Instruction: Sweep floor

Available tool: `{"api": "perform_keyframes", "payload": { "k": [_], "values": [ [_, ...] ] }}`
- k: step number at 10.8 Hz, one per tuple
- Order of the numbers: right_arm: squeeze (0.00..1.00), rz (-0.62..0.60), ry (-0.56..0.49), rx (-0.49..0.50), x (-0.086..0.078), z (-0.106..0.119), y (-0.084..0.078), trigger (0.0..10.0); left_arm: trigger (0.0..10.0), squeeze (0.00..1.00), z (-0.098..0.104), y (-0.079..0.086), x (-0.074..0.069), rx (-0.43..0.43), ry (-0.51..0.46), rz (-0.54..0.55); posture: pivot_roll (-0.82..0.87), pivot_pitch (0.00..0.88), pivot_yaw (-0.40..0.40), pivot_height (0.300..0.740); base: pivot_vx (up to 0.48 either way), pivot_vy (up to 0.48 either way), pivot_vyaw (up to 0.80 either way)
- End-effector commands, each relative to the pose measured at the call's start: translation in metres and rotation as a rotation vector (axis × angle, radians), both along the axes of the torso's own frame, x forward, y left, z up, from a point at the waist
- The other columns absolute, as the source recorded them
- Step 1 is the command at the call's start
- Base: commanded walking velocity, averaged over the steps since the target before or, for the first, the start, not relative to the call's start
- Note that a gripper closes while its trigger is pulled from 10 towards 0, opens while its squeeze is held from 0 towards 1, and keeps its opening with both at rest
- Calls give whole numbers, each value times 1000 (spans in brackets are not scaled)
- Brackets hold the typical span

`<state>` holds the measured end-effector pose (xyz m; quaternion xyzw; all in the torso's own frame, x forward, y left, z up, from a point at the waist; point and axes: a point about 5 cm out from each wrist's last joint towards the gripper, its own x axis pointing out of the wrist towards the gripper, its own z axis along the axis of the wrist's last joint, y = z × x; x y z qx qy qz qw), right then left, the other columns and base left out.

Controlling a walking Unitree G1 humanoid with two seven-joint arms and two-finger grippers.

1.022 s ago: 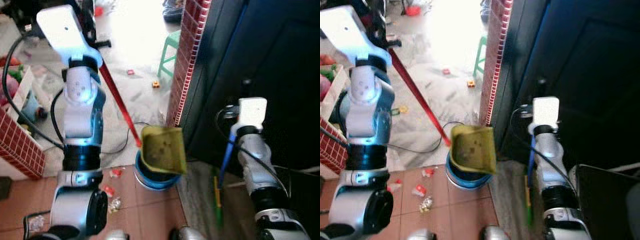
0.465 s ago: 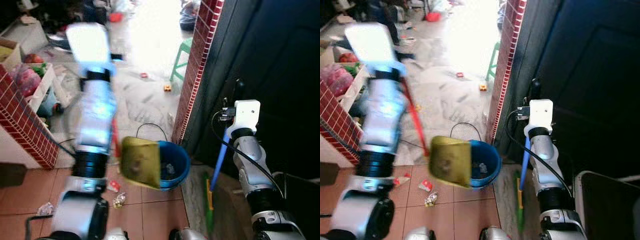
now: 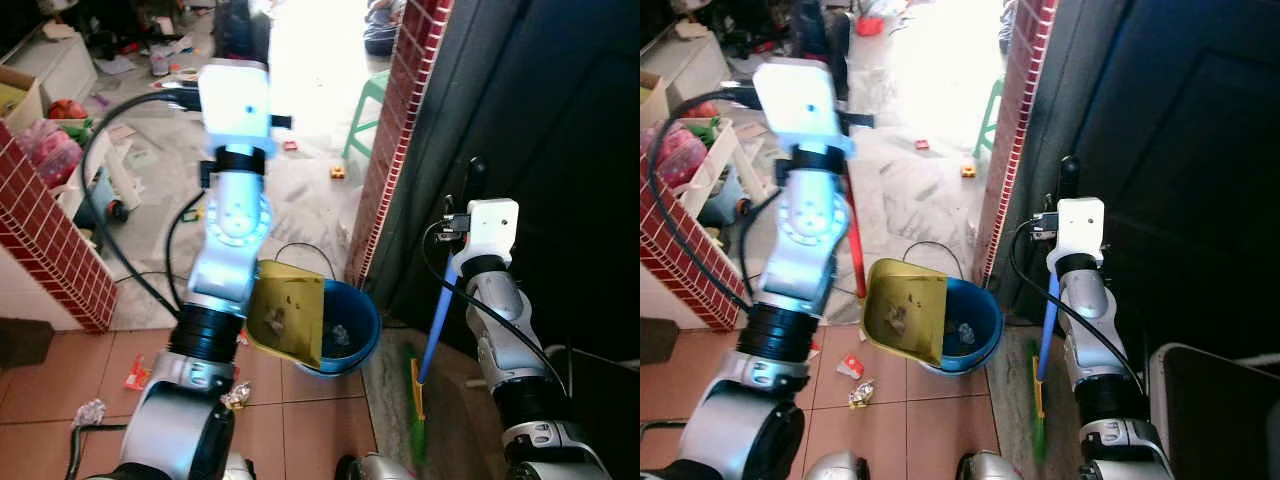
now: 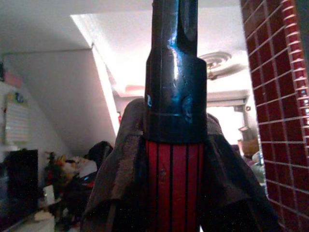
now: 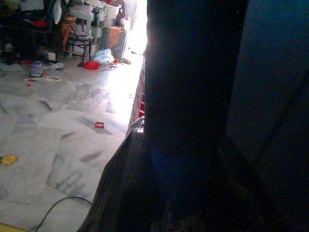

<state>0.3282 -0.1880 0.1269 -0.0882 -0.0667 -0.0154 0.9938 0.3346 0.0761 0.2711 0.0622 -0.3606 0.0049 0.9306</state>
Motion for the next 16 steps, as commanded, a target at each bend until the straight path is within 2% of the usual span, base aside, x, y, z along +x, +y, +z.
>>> {"api": "perform_keyframes", "payload": {
  "k": [1, 4, 5, 6, 7, 8, 10, 11, 16],
  "values": [
    [0, 5, -43, -24, 1, 12, -2, 10000, 10000, 0, 14, -14, -7, 38, -94, -44, -14, 23, -65, 740, 0, 0, 0],
    [0, 4, -57, -17, 1, 15, 2, 10000, 10000, 0, -1, -41, -15, 117, -112, -152, -31, 31, -40, 740, 0, 0, 0],
    [0, -2, -49, -16, -3, 11, 0, 10000, 10000, 0, -6, -60, -22, 176, -128, -243, -32, 33, -37, 740, 0, 0, 0],
    [0, -3, -46, -15, -4, 10, 0, 10000, 10000, 0, -13, -80, -30, 254, -132, -367, -31, 34, -35, 740, 0, 0, 0],
    [0, -4, -48, -15, -3, 11, 0, 10000, 10000, 0, -20, -101, -42, 374, -154, -515, -26, 34, -33, 740, 0, 0, 0],
    [0, -7, -49, -12, -1, 12, 0, 10000, 10000, 0, -22, -115, -54, 465, -199, -606, -24, 34, -33, 740, 0, 0, 0],
    [0, -4, -54, -8, -2, 13, 4, 10000, 10000, 0, -23, -128, -64, 579, -256, -662, -17, 32, -29, 740, 0, 0, 0],
    [0, -3, -55, -6, -3, 13, 5, 10000, 10000, 0, -22, -131, -67, 603, -289, -664, -18, 33, -29, 740, 0, 0, 0],
    [0, 3, -53, -5, -2, 13, 7, 10000, 10000, 0, -21, -138, -77, 653, -360, -688, -6, 23, -33, 740, 0, 0, 0]
  ]
}}
